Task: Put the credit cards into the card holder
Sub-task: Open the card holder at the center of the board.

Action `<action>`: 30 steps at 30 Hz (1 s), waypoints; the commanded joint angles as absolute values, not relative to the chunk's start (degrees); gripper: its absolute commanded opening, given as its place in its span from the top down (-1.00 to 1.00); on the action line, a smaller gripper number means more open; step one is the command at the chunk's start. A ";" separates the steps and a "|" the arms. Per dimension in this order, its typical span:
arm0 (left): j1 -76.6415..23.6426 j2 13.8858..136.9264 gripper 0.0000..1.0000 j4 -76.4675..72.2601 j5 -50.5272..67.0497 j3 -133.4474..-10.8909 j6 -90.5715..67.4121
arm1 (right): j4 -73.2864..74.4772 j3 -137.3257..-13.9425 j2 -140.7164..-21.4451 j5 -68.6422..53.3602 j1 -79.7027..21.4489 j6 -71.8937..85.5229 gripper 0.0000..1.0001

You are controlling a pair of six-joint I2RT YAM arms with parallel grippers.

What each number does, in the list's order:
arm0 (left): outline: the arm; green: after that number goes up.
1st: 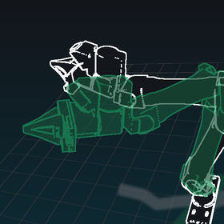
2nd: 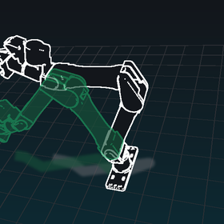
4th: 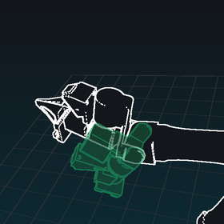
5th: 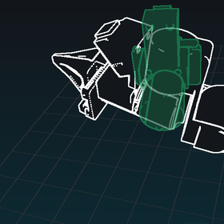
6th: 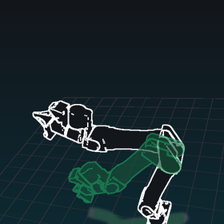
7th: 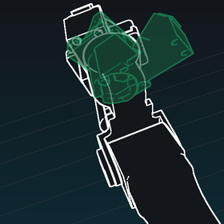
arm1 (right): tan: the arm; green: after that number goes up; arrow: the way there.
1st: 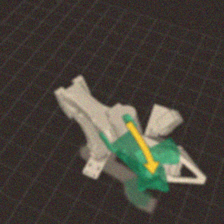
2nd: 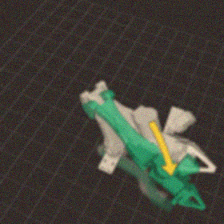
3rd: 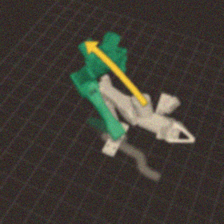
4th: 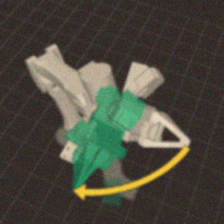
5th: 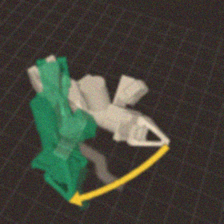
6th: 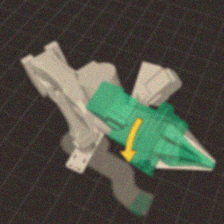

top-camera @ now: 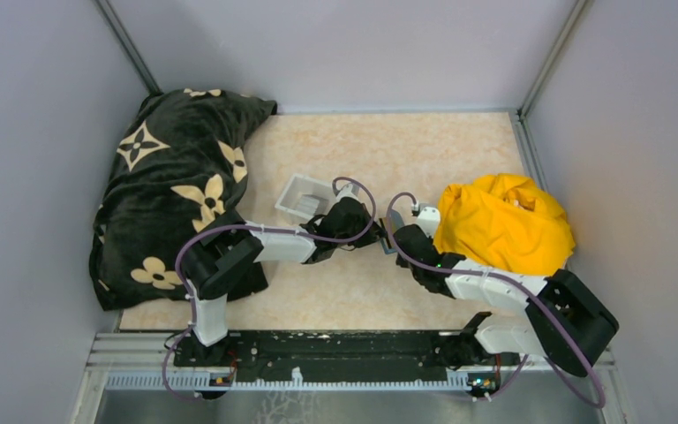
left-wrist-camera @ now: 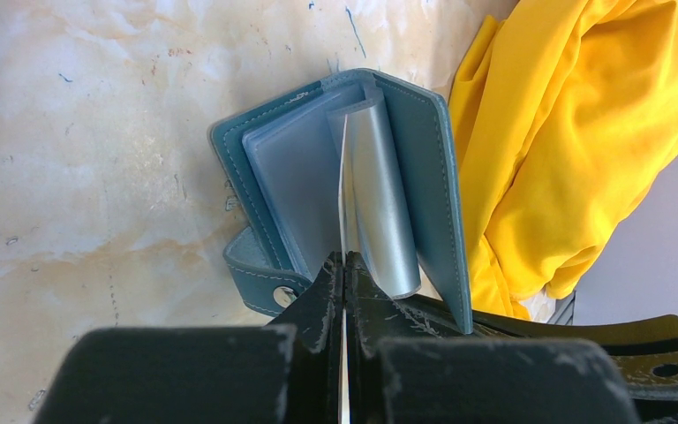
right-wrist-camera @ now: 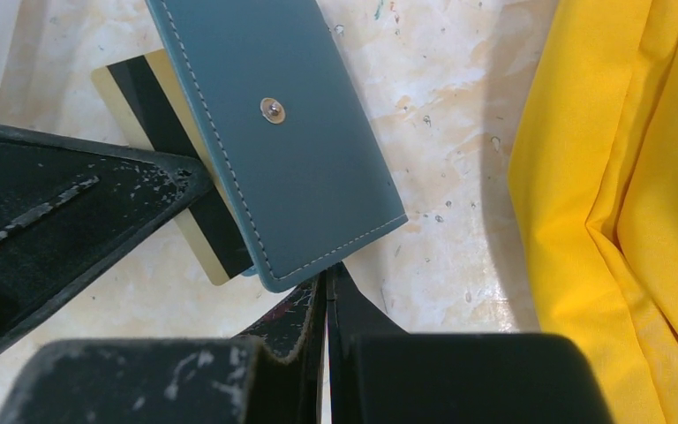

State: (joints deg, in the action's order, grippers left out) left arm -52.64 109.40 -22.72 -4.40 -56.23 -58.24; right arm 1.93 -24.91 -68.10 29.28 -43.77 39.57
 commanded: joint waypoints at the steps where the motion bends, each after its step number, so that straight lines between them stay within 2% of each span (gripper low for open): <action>1: -52.38 109.71 1.00 -21.99 -3.86 -55.64 -57.18 | -1.35 -24.58 -69.28 31.96 -44.41 39.05 1.00; 15: -52.14 109.34 1.00 -21.63 -3.91 -55.11 -57.06 | -6.89 -24.14 -71.91 33.70 -44.43 38.01 1.00; 30: -52.16 109.47 1.00 -21.53 -4.35 -54.28 -57.19 | -12.98 -22.08 -65.84 39.48 -44.39 36.20 1.00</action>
State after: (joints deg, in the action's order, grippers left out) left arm -52.34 109.40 -22.81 -4.38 -55.35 -58.26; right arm -7.27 -22.00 -67.22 35.97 -43.77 37.36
